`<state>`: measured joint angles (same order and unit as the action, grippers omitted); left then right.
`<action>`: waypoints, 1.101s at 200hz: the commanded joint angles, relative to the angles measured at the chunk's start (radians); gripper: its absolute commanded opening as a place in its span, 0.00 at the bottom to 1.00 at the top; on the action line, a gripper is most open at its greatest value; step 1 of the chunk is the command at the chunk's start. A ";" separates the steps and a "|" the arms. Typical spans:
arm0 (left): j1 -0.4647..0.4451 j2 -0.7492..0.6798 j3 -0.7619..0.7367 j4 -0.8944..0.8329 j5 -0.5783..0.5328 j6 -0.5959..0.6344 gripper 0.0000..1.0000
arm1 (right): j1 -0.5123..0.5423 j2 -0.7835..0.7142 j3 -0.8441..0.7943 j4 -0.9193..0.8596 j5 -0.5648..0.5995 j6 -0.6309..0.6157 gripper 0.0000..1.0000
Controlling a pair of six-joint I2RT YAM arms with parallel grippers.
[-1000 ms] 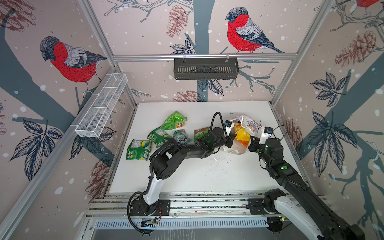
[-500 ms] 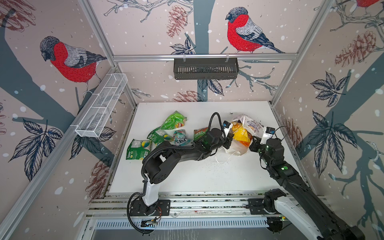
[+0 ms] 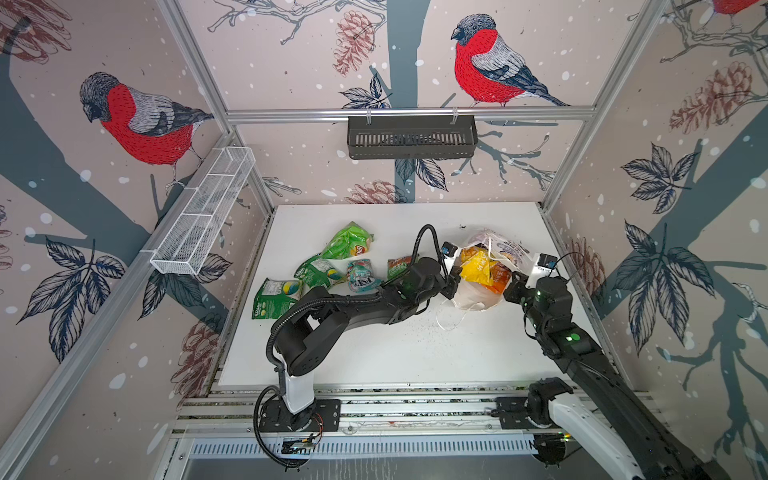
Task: Take the snacks out of the paper bag
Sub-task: 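Close the left gripper on the yellow chip packet and lift it, then lift the yellow chip packet out of the bag with the left gripper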
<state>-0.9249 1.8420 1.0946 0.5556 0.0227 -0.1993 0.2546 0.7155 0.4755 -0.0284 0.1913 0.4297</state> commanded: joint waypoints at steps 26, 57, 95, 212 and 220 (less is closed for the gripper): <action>-0.005 -0.019 -0.017 0.028 -0.005 -0.002 0.00 | -0.013 -0.020 -0.029 0.017 0.026 0.006 0.04; -0.007 -0.035 -0.041 0.049 -0.003 -0.013 0.00 | -0.027 -0.021 -0.044 0.010 0.031 0.012 0.04; -0.017 -0.061 -0.080 0.082 -0.001 -0.020 0.00 | -0.044 -0.028 -0.057 -0.003 0.068 0.025 0.04; -0.020 -0.231 -0.243 0.179 -0.084 -0.014 0.00 | -0.084 0.016 -0.040 -0.015 0.103 0.069 0.00; -0.020 -0.243 -0.258 0.192 -0.095 -0.015 0.00 | -0.084 0.025 -0.036 -0.013 0.103 0.069 0.00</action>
<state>-0.9447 1.6299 0.8658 0.6506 -0.0223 -0.2173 0.1734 0.7223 0.4263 -0.0463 0.2680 0.4770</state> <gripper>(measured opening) 0.048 0.048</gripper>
